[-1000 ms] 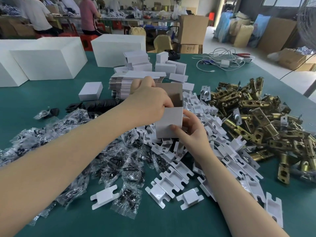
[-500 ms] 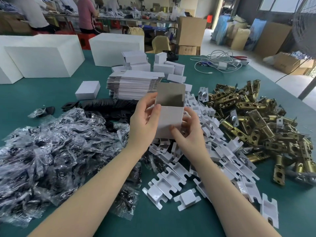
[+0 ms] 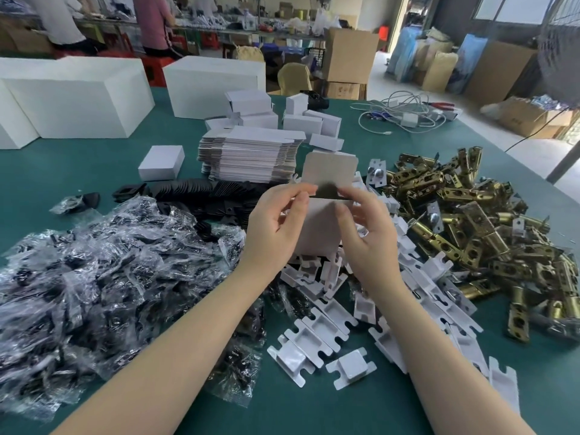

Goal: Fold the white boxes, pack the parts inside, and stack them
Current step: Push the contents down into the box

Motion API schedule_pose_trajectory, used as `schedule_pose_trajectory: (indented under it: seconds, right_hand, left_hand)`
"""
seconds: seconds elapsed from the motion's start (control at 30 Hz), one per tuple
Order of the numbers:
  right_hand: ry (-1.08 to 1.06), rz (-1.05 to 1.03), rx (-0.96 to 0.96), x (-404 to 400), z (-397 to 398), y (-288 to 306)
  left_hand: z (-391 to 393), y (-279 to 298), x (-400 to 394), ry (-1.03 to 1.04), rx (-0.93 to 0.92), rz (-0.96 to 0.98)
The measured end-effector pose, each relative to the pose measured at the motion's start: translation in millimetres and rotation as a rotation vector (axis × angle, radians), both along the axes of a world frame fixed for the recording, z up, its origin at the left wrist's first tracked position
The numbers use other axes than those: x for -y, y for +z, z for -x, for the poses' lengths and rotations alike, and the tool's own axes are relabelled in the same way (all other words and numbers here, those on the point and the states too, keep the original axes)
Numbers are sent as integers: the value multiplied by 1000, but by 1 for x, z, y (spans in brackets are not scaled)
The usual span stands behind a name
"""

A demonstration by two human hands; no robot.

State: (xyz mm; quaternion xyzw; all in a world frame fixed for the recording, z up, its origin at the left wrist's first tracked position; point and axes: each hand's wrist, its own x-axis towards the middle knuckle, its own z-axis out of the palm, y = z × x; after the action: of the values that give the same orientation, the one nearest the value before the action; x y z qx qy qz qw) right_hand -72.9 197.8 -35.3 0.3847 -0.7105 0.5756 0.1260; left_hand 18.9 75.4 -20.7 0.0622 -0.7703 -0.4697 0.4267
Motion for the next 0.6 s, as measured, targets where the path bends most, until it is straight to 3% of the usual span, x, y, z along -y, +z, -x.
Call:
schedule_pose_trajectory:
  seconds: [0.17, 0.33, 0.47, 0.6]
  right_hand:
    - [2, 36, 174, 0, 7, 21]
    - [155, 155, 404, 3, 13, 33]
    - [192, 99, 416, 2, 23, 36]
    - [213, 71, 434, 7, 23, 38]
  left_hand:
    - [-1, 19, 4, -13, 116, -19]
    - [-1, 30, 10, -79, 171, -185]
    - [0, 27, 12, -114, 155, -328]
    - [1, 28, 18, -132, 143, -325]
